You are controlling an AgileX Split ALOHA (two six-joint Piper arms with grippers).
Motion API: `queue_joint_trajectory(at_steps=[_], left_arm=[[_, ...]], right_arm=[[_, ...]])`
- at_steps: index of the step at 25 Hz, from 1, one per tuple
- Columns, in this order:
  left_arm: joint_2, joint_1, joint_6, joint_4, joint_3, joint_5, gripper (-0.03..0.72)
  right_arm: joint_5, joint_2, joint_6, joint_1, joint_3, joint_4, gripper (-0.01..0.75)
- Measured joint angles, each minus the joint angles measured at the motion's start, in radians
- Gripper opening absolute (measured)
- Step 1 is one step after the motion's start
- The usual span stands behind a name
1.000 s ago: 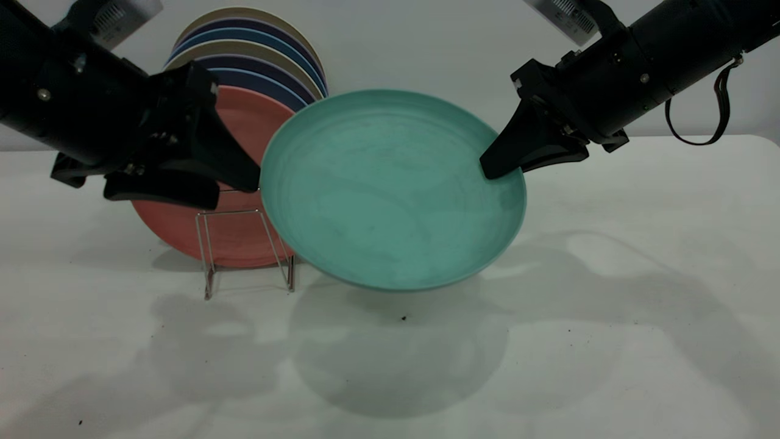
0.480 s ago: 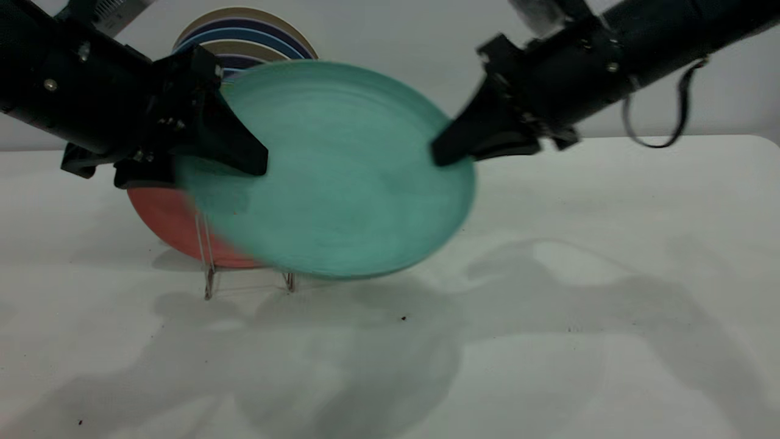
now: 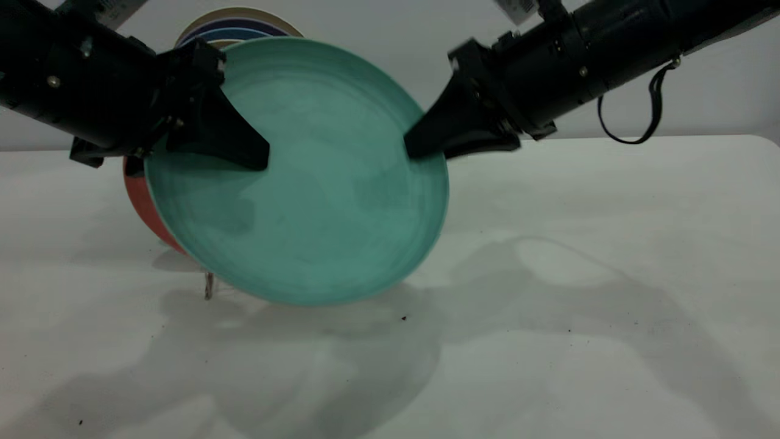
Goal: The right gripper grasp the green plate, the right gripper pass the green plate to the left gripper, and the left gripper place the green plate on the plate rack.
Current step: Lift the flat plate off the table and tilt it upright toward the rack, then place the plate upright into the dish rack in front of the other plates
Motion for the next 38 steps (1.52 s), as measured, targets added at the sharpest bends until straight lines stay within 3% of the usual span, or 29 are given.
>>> queue_joint_trajectory(at_steps=[5,9,15,20,23,26,33,38], left_arm=[[-0.011,-0.014,0.128,0.129,-0.008,-0.053,0.308],[-0.044,-0.003,0.251,0.397,-0.003,-0.174,0.309],[-0.051,-0.003,0.385,0.580,-0.032,-0.192,0.309],[-0.051,-0.003,0.749,0.698,-0.049,-0.186,0.309],[-0.051,-0.003,0.969,0.696,-0.068,-0.182,0.309],[-0.051,-0.003,1.068,0.631,-0.106,-0.180,0.309],[-0.051,-0.003,1.005,0.407,-0.221,-0.161,0.309],[-0.051,-0.003,0.814,0.406,-0.239,-0.161,0.309]], right_arm=[[0.041,-0.003,0.120,-0.054,0.000,-0.171,0.591],[0.004,-0.005,0.182,-0.178,0.000,-0.286,0.696],[0.132,-0.006,0.188,-0.253,0.000,-0.299,0.646],[0.137,-0.006,0.232,-0.297,0.000,-0.380,0.562],[0.137,-0.006,0.268,-0.304,0.000,-0.440,0.549],[0.137,-0.006,0.294,-0.305,0.000,-0.480,0.549],[0.133,-0.006,0.302,-0.305,0.000,-0.497,0.546],[0.133,-0.006,0.302,-0.305,0.000,-0.497,0.546]])
